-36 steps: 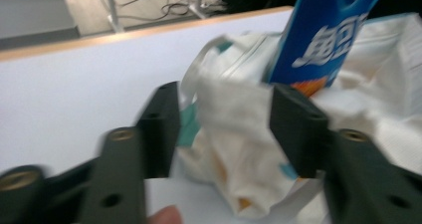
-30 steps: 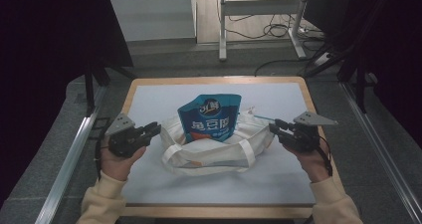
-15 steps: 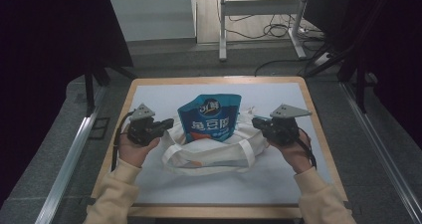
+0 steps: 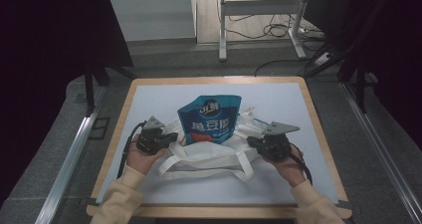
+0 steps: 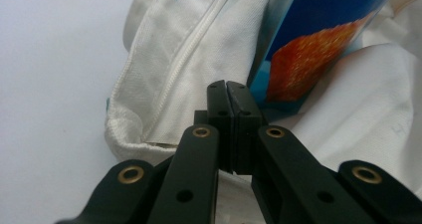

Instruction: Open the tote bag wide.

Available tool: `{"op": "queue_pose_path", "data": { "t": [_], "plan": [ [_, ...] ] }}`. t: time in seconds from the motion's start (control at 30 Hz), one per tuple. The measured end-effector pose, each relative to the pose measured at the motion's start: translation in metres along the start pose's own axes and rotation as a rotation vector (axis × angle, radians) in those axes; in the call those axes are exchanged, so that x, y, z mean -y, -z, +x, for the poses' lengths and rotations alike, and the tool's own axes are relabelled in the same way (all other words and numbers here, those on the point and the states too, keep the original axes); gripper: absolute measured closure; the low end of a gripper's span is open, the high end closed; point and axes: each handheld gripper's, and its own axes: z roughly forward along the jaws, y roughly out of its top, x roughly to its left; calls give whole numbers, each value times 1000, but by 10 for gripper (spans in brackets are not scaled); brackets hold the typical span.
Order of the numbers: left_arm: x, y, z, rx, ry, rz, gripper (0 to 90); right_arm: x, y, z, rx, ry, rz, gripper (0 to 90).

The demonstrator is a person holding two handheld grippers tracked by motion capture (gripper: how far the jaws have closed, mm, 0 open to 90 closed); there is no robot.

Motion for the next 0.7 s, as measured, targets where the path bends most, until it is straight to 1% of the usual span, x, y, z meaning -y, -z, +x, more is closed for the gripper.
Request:
{"op": "queue_pose_path", "data": {
  "t": [0.23,0.3,0.47,0.57,0.7],
  "plan": [
    [3,-5,-2,0,5,7,892,22,-7,-2,-15,-34,25,867],
    [4,-6,-2,-1,5,6,892,25,-8,-2,-14,-35,36,868],
    [4,-6,-2,-1,0,2,892,29,-13,-1,-13,-30,51,872],
    [3,-6,-1,0,4,0,892,31,-16,0,-11,-26,61,872],
    [-4,0,-3,-1,-8,-31,889,29,-14,1,-9,-23,49,872]
  ]
}}
